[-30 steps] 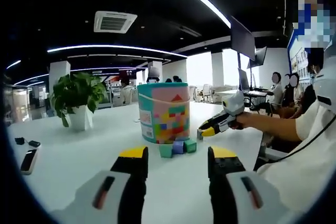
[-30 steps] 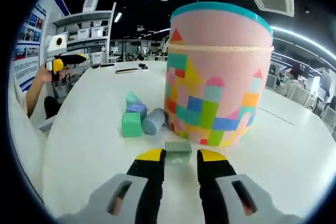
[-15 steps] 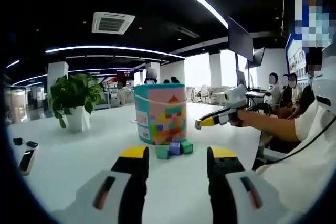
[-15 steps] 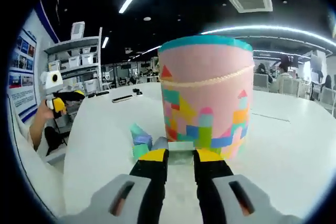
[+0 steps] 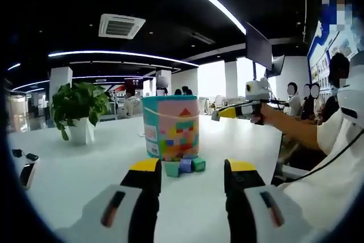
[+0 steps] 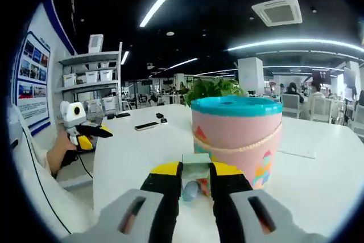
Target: Arrange the toys in the designated storage area by placing each visible toy with the group until no toy remains scattered across the table.
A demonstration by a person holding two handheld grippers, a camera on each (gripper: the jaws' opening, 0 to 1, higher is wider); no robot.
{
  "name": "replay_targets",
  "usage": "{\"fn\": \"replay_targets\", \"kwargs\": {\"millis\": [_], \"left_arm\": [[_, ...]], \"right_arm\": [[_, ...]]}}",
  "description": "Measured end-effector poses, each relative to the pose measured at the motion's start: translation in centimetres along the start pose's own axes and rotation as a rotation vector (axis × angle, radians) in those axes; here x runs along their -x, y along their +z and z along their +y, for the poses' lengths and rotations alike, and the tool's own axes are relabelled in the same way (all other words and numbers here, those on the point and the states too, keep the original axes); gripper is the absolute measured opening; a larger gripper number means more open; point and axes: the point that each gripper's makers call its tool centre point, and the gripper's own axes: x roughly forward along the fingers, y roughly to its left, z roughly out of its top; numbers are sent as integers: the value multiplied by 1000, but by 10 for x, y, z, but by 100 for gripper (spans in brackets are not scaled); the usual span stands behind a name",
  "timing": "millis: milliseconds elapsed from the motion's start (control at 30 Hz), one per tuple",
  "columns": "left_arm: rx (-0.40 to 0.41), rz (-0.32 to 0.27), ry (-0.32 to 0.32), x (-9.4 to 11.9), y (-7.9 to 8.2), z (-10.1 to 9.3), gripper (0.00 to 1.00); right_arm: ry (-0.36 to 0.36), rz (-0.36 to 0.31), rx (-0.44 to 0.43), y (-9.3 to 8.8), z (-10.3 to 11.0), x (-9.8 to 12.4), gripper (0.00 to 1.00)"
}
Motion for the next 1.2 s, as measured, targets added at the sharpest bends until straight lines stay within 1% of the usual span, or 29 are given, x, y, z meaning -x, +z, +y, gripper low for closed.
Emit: {"fn": "replay_targets", "kwargs": {"millis": [67,133,200,233,333,367,400,433,467,500,533,600,633,700,767,833,867,967,1000,1067,1100,1133,1200], "left_arm": [[13,15,6,-3,-8,-2,45],[22,34,-14,-8,-16,-6,45],[31,40,-22,-11,-20,-7,46],[34,41,-23,-11,-20,-7,46],[41,41,-26,-10,-21,-7,46],[38,45,-26,-9,-22,-7,46],[36,46,-24,-9,-22,-6,46],[36,46,-20,-7,-22,-4,46],[37,44,-14,-6,-22,-2,46],[41,39,-6,-5,-21,1,46],[47,37,3,-5,-20,3,46],[48,36,12,-5,-19,4,46],[46,32,14,-5,-17,4,46],[38,29,8,-4,-14,1,46],[31,30,6,-4,-14,0,46],[28,31,5,-3,-14,0,45],[27,31,7,-3,-14,1,45],[29,32,11,-2,-15,3,45],[30,31,12,-1,-15,3,45],[34,29,14,-1,-15,4,45],[37,28,15,-2,-14,5,45],[37,28,13,-2,-14,4,45],[33,23,3,-3,-13,0,45]], "right_arm": [[4,0,10,14,-2,1,19],[7,-2,10,23,-7,1,19],[-3,-7,2,29,-16,1,19],[-3,-5,3,31,-17,1,19],[-36,10,17,35,-25,1,19],[-56,18,38,33,-28,2,19],[-94,30,57,28,-34,3,19],[-95,30,44,25,-34,2,19],[-51,31,-13,19,-26,1,19],[-21,23,-58,17,-24,1,19],[-42,18,-65,18,-28,0,19],[-55,-5,-50,27,-29,1,19],[-41,-42,-57,41,-27,0,19],[-29,-55,-69,58,-25,-2,19],[-33,-54,-74,73,-27,-7,19],[-45,-34,-53,81,-30,-13,19],[-47,-34,-43,88,-31,-18,19],[-34,-33,-35,102,-32,-30,19],[-45,-35,-29,104,-34,-35,19],[-119,-46,59,108,-49,-44,19],[-140,-39,61,107,-52,-50,19],[-128,-31,46,107,-51,-56,19],[-128,-15,58,107,-55,-66,19]]}}
